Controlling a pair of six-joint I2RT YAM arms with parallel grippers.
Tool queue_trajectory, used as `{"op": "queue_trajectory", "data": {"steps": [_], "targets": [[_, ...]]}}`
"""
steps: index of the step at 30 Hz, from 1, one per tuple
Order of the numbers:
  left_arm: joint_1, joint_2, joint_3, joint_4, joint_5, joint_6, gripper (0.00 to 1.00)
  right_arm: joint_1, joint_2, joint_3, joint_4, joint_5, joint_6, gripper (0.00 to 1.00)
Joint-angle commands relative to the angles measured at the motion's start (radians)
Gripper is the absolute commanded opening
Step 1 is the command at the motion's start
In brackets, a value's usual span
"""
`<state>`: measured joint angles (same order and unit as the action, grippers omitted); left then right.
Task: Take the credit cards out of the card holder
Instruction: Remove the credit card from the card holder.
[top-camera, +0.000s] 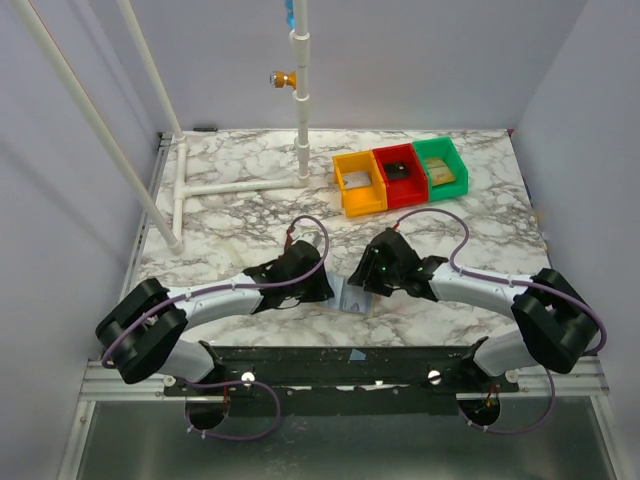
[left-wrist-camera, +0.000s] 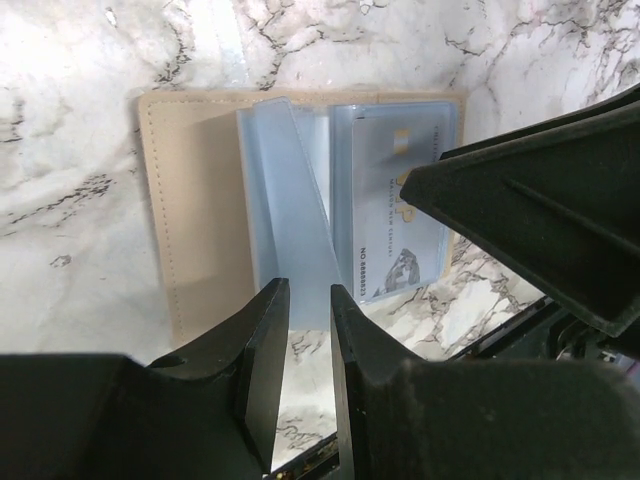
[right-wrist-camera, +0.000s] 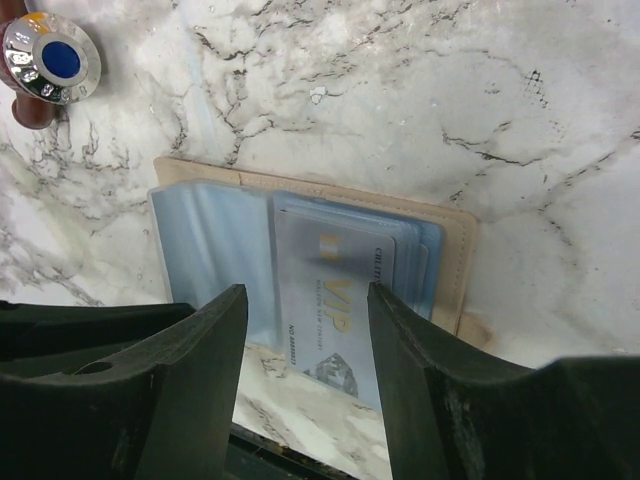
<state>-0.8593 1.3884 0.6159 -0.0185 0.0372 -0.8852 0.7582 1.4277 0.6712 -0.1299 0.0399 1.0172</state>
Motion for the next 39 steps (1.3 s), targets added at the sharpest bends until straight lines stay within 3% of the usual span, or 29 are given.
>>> {"op": "queue_trajectory", "data": {"steps": [1, 10, 24, 39], "targets": [[-0.001, -0.057, 0.047, -0.092, -0.067, 0.036, 0.25, 0.002, 0.017, 0.021, -0.061, 0.063, -0.042, 0.55], [-0.001, -0.15, 0.164, -0.219, -0.056, 0.107, 0.27, 0.003, 0.008, 0.021, -0.06, 0.067, -0.041, 0.55], [-0.007, 0.087, 0.274, -0.18, 0.074, 0.076, 0.27, 0.002, -0.071, 0.022, -0.115, 0.102, -0.033, 0.55], [0.008, 0.196, 0.207, -0.077, 0.156, 0.051, 0.27, 0.026, -0.072, 0.0, -0.164, 0.124, -0.066, 0.5]]}}
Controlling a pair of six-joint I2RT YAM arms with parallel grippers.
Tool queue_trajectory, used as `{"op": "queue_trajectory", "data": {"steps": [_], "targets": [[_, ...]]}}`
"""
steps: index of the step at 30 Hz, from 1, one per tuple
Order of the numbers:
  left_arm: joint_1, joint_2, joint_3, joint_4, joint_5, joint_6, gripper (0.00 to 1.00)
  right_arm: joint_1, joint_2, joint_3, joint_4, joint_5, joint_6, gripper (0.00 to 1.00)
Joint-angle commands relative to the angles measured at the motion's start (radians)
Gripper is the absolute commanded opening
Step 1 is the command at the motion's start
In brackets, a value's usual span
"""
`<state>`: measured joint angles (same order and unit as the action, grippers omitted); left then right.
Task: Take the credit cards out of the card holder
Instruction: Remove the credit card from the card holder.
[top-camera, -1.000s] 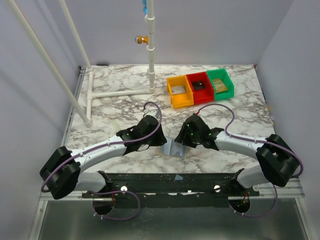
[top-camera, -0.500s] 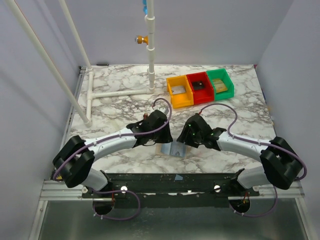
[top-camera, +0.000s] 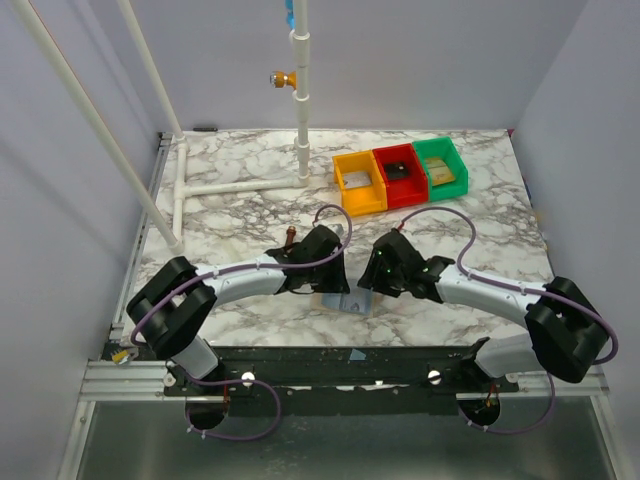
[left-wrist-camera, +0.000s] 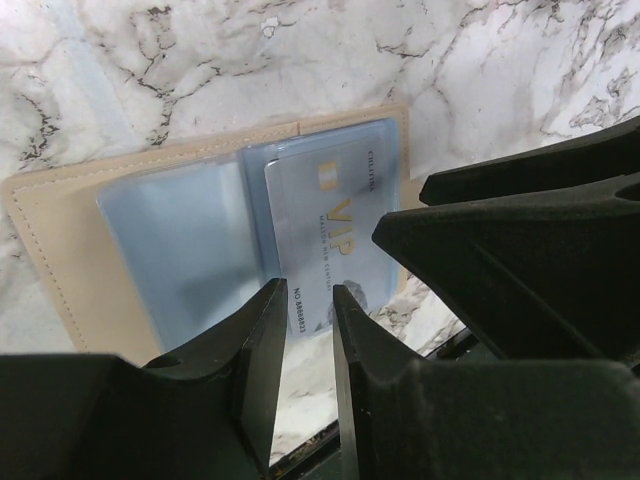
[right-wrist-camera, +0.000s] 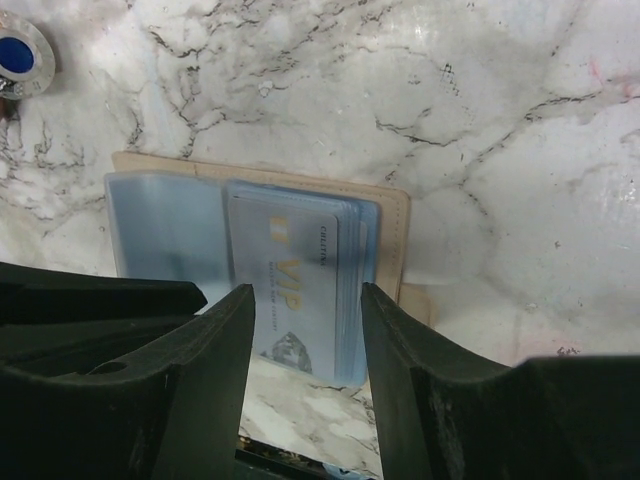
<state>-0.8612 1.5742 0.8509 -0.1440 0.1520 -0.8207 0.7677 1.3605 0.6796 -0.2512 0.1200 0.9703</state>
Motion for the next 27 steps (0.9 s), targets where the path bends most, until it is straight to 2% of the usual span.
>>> {"op": "queue_trajectory", "data": {"steps": [1, 19, 27], "targets": [[0.014, 0.011, -0.033, 0.052, 0.047, -0.014, 0.27, 0.02, 0.001, -0.009, -0.045, 0.048, -0.02, 0.5], [0.039, 0.054, -0.055, 0.111, 0.102, -0.02, 0.27, 0.064, 0.066, -0.016, -0.06, 0.11, -0.042, 0.46], [0.042, 0.06, -0.055, 0.119, 0.113, -0.023, 0.27, 0.072, 0.102, -0.028, -0.075, 0.15, -0.031, 0.32]]}}
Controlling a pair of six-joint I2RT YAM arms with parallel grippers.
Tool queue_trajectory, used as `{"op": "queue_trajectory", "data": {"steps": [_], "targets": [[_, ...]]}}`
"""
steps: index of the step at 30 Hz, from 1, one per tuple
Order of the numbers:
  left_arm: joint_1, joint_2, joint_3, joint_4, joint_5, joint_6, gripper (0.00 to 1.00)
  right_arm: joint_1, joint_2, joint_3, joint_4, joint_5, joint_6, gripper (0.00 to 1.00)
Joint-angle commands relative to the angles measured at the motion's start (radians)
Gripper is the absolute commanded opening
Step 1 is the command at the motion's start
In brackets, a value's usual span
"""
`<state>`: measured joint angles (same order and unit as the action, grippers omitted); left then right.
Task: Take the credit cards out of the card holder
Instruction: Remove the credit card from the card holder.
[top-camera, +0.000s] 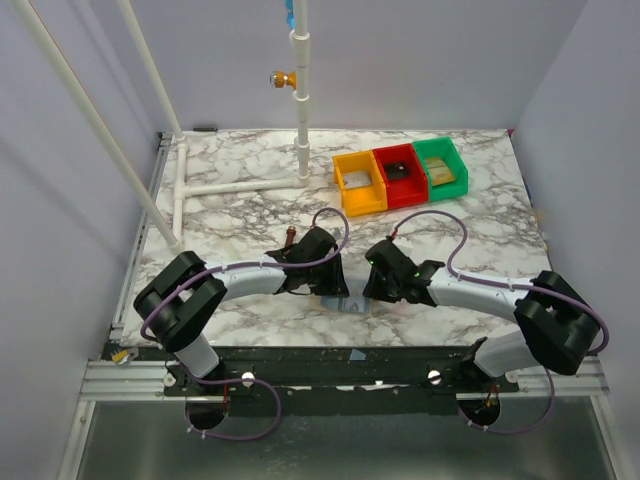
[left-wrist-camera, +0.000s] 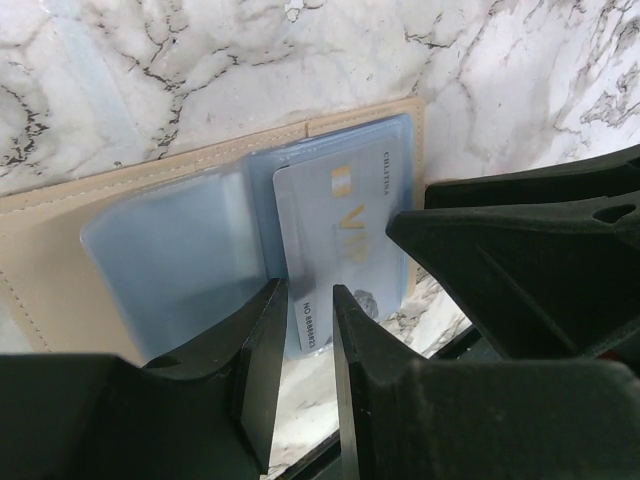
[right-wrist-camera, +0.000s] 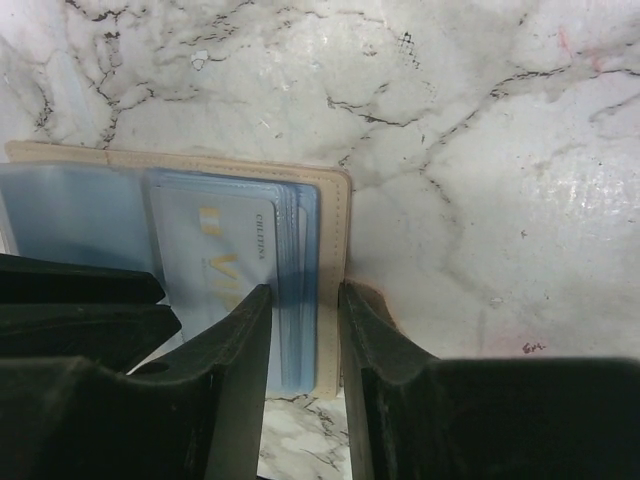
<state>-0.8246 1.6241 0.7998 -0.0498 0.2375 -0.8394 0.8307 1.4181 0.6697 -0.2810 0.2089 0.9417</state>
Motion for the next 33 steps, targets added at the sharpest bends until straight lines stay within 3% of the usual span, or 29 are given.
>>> {"op": "queue_trajectory", "data": {"steps": [1, 22, 33], "targets": [[0.005, 0.012, -0.005, 0.026, 0.029, -0.006, 0.27, 0.008, 0.048, -0.019, -0.047, 0.063, -0.002, 0.31], [0.006, 0.03, -0.011, 0.009, 0.005, -0.014, 0.29, 0.008, 0.067, -0.034, -0.037, 0.062, 0.007, 0.29], [0.007, -0.018, -0.036, 0.112, 0.085, -0.028, 0.29, 0.008, 0.067, -0.039, -0.035, 0.062, 0.01, 0.29]]}}
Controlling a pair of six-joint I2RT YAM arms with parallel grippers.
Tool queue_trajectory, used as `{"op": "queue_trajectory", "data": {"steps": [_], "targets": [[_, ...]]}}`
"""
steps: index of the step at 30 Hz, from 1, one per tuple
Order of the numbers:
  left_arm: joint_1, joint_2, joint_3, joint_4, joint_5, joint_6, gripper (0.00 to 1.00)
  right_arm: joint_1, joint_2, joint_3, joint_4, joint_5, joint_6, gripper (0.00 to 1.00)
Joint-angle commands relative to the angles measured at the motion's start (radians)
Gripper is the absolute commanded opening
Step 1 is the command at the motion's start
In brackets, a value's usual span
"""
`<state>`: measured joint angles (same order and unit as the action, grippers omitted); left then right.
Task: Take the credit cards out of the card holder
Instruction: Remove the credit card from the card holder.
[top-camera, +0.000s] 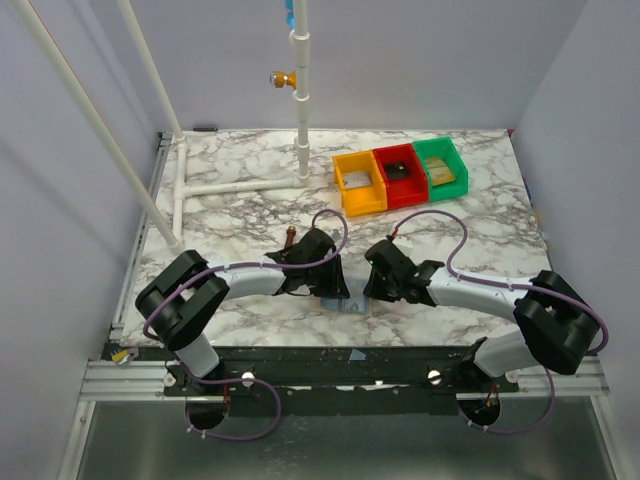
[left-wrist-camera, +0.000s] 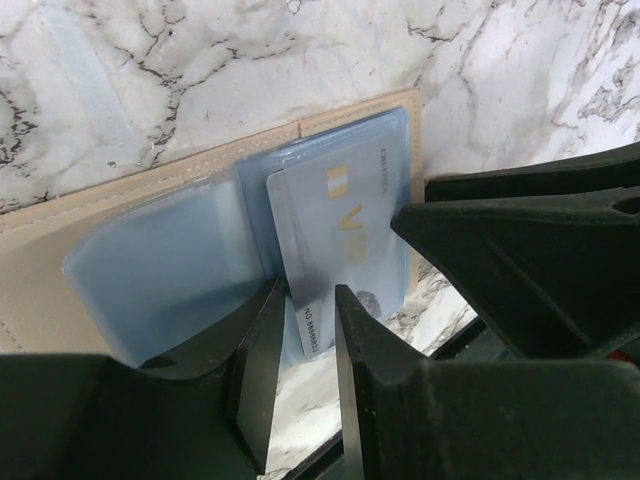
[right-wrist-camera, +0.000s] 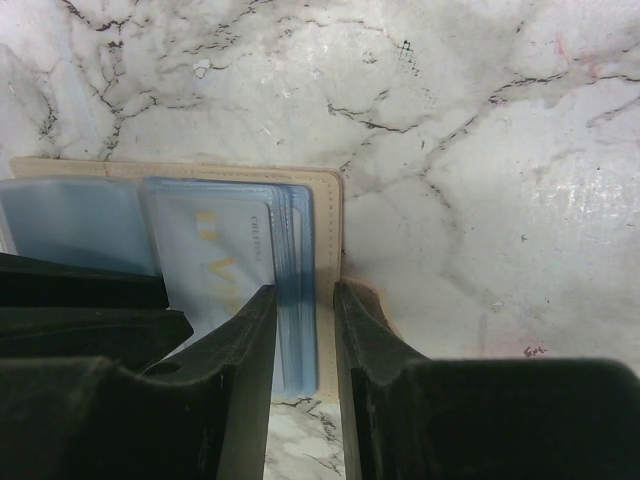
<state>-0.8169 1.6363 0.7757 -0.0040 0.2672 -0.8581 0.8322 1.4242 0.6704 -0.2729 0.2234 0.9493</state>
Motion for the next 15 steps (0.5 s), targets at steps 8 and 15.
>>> {"op": "queue_trajectory", "data": {"steps": [8, 15], "targets": [[0.002, -0.053, -0.024, 0.092, 0.078, -0.026, 0.28, 0.007, 0.06, -0.04, -0.045, 0.048, 0.003, 0.29], [0.019, -0.037, -0.054, 0.162, 0.129, -0.065, 0.23, 0.006, 0.065, -0.036, -0.044, 0.047, 0.002, 0.29]]}}
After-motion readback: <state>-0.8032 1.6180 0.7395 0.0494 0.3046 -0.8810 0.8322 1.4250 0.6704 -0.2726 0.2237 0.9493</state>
